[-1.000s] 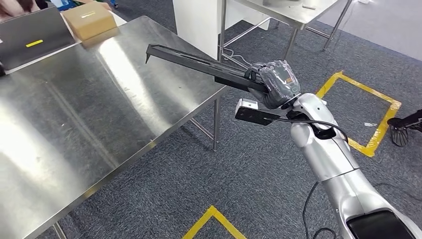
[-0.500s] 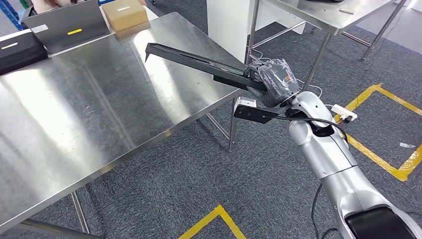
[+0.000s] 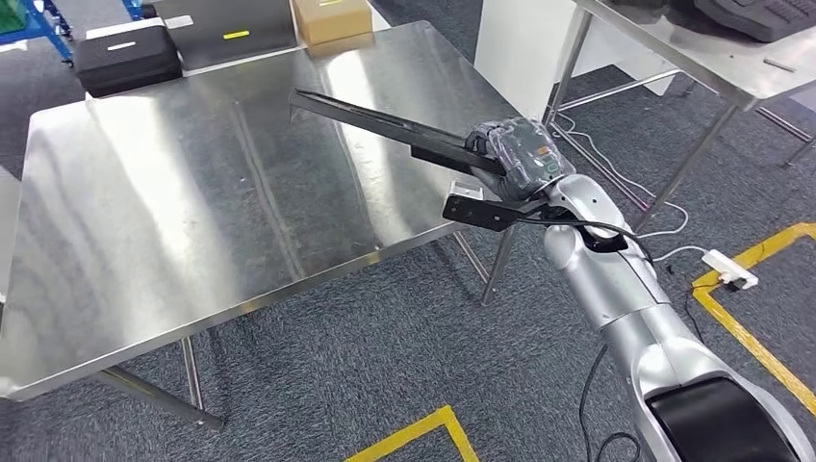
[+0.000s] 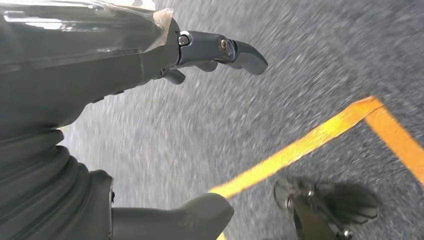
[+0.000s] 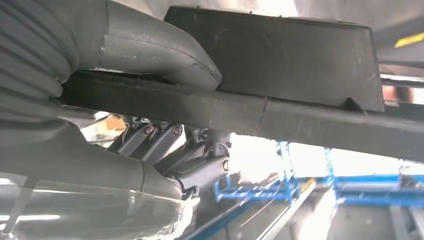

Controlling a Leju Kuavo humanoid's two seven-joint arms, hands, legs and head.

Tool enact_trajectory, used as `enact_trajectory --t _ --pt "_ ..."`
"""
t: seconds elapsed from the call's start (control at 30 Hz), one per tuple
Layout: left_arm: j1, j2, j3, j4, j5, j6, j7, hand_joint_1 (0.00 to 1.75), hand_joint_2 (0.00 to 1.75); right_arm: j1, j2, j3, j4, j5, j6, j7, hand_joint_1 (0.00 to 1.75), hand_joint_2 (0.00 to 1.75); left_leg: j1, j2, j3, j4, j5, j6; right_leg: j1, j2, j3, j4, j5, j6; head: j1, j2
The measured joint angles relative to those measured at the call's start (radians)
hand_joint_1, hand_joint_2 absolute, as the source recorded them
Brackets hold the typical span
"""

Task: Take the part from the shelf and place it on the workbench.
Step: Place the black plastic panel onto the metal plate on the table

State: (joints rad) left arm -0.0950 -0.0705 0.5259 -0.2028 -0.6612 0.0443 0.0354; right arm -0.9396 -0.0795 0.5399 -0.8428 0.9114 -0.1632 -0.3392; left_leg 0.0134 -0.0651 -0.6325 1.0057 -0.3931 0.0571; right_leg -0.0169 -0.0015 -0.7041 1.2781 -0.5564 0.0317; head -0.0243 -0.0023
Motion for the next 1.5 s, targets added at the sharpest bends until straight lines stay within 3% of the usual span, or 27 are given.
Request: enact_trajectory --t 0.07,0.1,0.17,0.23,0.3,0.37,0.43,0.47,0.5,0.53,0.6,0.67,0.73,0.8,0.87,0.93,0.97,1.0,1.03,1.1,1.17,1.23,1.27,1.33,1.4,1.47,1.5 --pt "0.001 -0.002 0.012 0.000 0.012 -0.017 -0.050 0.00 1.75 -0.023 0.012 -0.006 0.055 0.009 -0.010 -0.022 1.75 1.75 0.004 -0.027 -0.005 0.009 -0.002 -0.012 -0.017 0.029 0.054 -0.132 0.059 0.026 0.001 0.000" --pt "-0.001 -0.003 0.020 0.000 0.021 -0.027 -0.087 0.00 1.75 -0.036 0.017 -0.009 0.081 0.014 -0.015 -0.032 1.75 1.75 0.005 -0.041 -0.011 0.016 -0.004 -0.021 -0.022 0.049 0.078 -0.189 0.080 0.031 0.000 0.000" --pt "-0.007 -0.003 0.038 -0.001 0.045 -0.042 -0.175 0.00 1.75 -0.055 0.023 -0.015 0.127 0.021 -0.021 -0.051 1.75 1.75 0.006 -0.067 -0.024 0.023 -0.004 -0.038 -0.023 0.067 0.099 -0.239 0.094 0.024 0.000 0.000" --pt "-0.007 -0.005 0.056 -0.001 0.059 -0.048 -0.264 0.00 1.75 -0.063 0.029 -0.018 0.161 0.028 -0.022 -0.066 1.75 1.75 0.013 -0.081 -0.032 0.020 0.000 -0.050 -0.020 0.046 0.103 -0.239 0.097 0.005 -0.001 0.000" --pt "-0.006 -0.008 0.069 -0.001 0.063 -0.052 -0.341 0.00 1.75 -0.074 0.038 -0.020 0.190 0.035 -0.022 -0.079 1.75 1.75 0.013 -0.035 -0.051 0.051 -0.019 -0.058 -0.023 0.027 0.105 -0.242 0.101 -0.010 -0.006 0.000" --pt "-0.014 -0.009 0.076 -0.001 0.065 -0.060 -0.382 0.00 1.75 -0.082 0.042 -0.022 0.214 0.044 -0.023 -0.085 1.75 1.75 0.010 0.036 -0.102 0.158 -0.074 -0.063 -0.018 0.006 0.106 -0.243 0.101 -0.020 -0.012 0.000" --pt "-0.020 -0.012 0.082 -0.001 0.071 -0.076 -0.404 0.00 1.75 -0.085 0.043 -0.023 0.235 0.053 -0.023 -0.088 1.75 1.75 0.011 0.060 -0.161 0.275 -0.119 -0.065 -0.011 -0.019 0.108 -0.242 0.097 -0.026 -0.012 0.000" --pt "-0.021 -0.014 0.086 -0.001 0.074 -0.084 -0.415 0.00 1.75 -0.085 0.044 -0.023 0.245 0.058 -0.023 -0.088 1.75 1.75 0.011 0.062 -0.173 0.295 -0.119 -0.064 -0.009 -0.031 0.109 -0.242 0.096 -0.028 -0.013 0.000" --pt "-0.021 -0.015 0.089 -0.001 0.077 -0.092 -0.425 0.00 1.75 -0.086 0.046 -0.023 0.254 0.062 -0.023 -0.089 1.75 1.75 0.010 0.064 -0.164 0.277 -0.101 -0.061 -0.006 -0.043 0.110 -0.242 0.094 -0.030 -0.013 0.000" --pt "-0.022 -0.016 0.093 -0.001 0.079 -0.096 -0.435 0.00 1.75 -0.087 0.049 -0.023 0.261 0.064 -0.023 -0.090 1.75 1.75 0.009 0.071 -0.136 0.224 -0.072 -0.056 -0.005 -0.053 0.113 -0.242 0.092 -0.031 -0.013 0.000" --pt "-0.024 -0.017 0.099 -0.002 0.083 -0.086 -0.464 0.00 1.75 -0.095 0.054 -0.024 0.271 0.067 -0.023 -0.090 1.75 1.75 -0.002 0.115 -0.068 0.095 -0.022 -0.041 0.003 -0.074 0.118 -0.243 0.086 -0.028 -0.012 0.000" --pt "-0.027 -0.022 0.106 -0.005 0.090 -0.054 -0.509 0.00 1.75 -0.103 0.056 -0.025 0.282 0.072 -0.023 -0.090 1.75 1.75 -0.015 0.140 -0.039 0.038 -0.011 -0.029 0.010 -0.093 0.122 -0.244 0.080 -0.020 -0.010 0.000" --pt "-0.028 -0.028 0.116 -0.006 0.103 -0.017 -0.561 0.00 1.75 -0.106 0.058 -0.026 0.292 0.078 -0.022 -0.091 1.75 1.75 -0.017 0.116 -0.037 0.031 -0.009 -0.021 0.013 -0.110 0.128 -0.249 0.075 -0.011 -0.009 0.000" --pt "-0.028 -0.036 0.128 -0.007 0.119 0.003 -0.593 0.00 1.75 -0.107 0.059 -0.026 0.300 0.084 -0.021 -0.092 1.75 1.75 -0.012 0.092 -0.026 0.015 -0.001 -0.010 0.013 -0.081 0.123 -0.229 0.060 -0.005 -0.007 0.000" --pt "-0.032 -0.042 0.141 -0.007 0.132 -0.001 -0.605 0.00 1.75 -0.109 0.058 -0.026 0.311 0.092 -0.021 -0.092 1.75 1.75 -0.008 0.069 -0.018 0.006 0.004 -0.001 0.008 -0.026 0.079 -0.132 0.016 -0.010 -0.004 0.000" --pt "-0.035 -0.045 0.152 -0.007 0.139 -0.012 -0.611 0.00 1.75 -0.105 0.057 -0.025 0.326 0.097 -0.021 -0.093 1.75 1.75 -0.006 0.038 -0.018 0.005 0.004 0.002 0.006 -0.005 0.012 -0.004 -0.025 -0.013 -0.002 0.000" --pt "-0.034 -0.047 0.156 -0.007 0.142 -0.023 -0.615 0.00 1.75 -0.102 0.056 -0.025 0.332 0.098 -0.020 -0.093 1.75 1.75 -0.006 0.021 -0.018 0.006 0.004 0.002 0.005 -0.003 -0.009 0.026 -0.028 -0.009 -0.002 0.000" --pt "-0.032 -0.049 0.159 -0.007 0.145 -0.037 -0.620 0.00 1.75 -0.100 0.056 -0.024 0.337 0.100 -0.020 -0.093 1.75 1.75 -0.006 0.005 -0.018 0.007 0.004 0.001 0.004 -0.002 -0.011 0.017 -0.014 -0.002 -0.002 0.000" --pt "-0.030 -0.050 0.163 -0.007 0.148 -0.056 -0.628 0.00 1.75 -0.100 0.056 -0.024 0.341 0.102 -0.020 -0.093 1.75 1.75 -0.005 -0.011 -0.017 0.008 0.004 0.000 0.002 0.003 0.005 -0.029 0.013 0.007 -0.002 0.000" --pt "-0.028 -0.051 0.168 -0.007 0.149 -0.082 -0.644 0.00 1.75 -0.105 0.055 -0.024 0.347 0.109 -0.020 -0.092 1.75 1.75 -0.006 -0.039 -0.021 0.015 0.002 -0.007 -0.006 0.038 0.062 -0.166 0.075 0.020 -0.002 0.000" --pt "-0.028 -0.050 0.173 -0.007 0.148 -0.083 -0.658 0.00 1.75 -0.110 0.056 -0.022 0.355 0.121 -0.020 -0.090 1.75 1.75 -0.007 -0.060 -0.029 0.021 0.000 -0.018 -0.011 0.061 0.095 -0.239 0.102 0.017 -0.002 0.000" --pt "-0.025 -0.048 0.177 -0.007 0.148 -0.071 -0.669 0.00 1.75 -0.112 0.060 -0.017 0.364 0.132 -0.022 -0.084 1.75 1.75 -0.003 -0.078 -0.036 0.021 0.002 -0.029 -0.010 0.044 0.098 -0.244 0.104 0.002 -0.002 0.000" --pt "-0.022 -0.047 0.179 -0.007 0.148 -0.064 -0.673 0.00 1.75 -0.115 0.061 -0.015 0.368 0.138 -0.023 -0.079 1.75 1.75 -0.002 -0.072 -0.039 0.024 0.001 -0.034 -0.010 0.034 0.099 -0.245 0.106 -0.004 -0.002 0.000" --pt "-0.017 -0.045 0.183 -0.007 0.148 -0.055 -0.682 0.00 1.75 -0.123 0.060 -0.014 0.375 0.147 -0.027 -0.066 1.75 1.75 -0.003 -0.022 -0.062 0.070 -0.027 -0.043 -0.012 0.014 0.101 -0.248 0.108 -0.018 -0.009 0.000" --pt "-0.016 -0.044 0.187 -0.007 0.148 -0.054 -0.686 0.00 1.75 -0.133 0.054 -0.013 0.385 0.157 -0.031 -0.056 1.75 1.75 -0.002 0.041 -0.120 0.188 -0.085 -0.051 -0.008 -0.005 0.103 -0.248 0.105 -0.028 -0.016 0.000" --pt "-0.014 -0.044 0.190 -0.007 0.148 -0.054 -0.687 0.00 1.75 -0.138 0.046 -0.012 0.398 0.166 -0.034 -0.045 1.75 1.75 0.000 0.061 -0.173 0.289 -0.118 -0.053 -0.004 -0.029 0.104 -0.248 0.103 -0.031 -0.016 0.000" --pt "-0.013 -0.044 0.191 -0.007 0.148 -0.053 -0.687 0.00 1.75 -0.140 0.043 -0.012 0.404 0.171 -0.036 -0.038 1.75 1.75 0.000 0.064 -0.176 0.293 -0.109 -0.052 -0.003 -0.040 0.105 -0.248 0.101 -0.033 -0.016 0.000"
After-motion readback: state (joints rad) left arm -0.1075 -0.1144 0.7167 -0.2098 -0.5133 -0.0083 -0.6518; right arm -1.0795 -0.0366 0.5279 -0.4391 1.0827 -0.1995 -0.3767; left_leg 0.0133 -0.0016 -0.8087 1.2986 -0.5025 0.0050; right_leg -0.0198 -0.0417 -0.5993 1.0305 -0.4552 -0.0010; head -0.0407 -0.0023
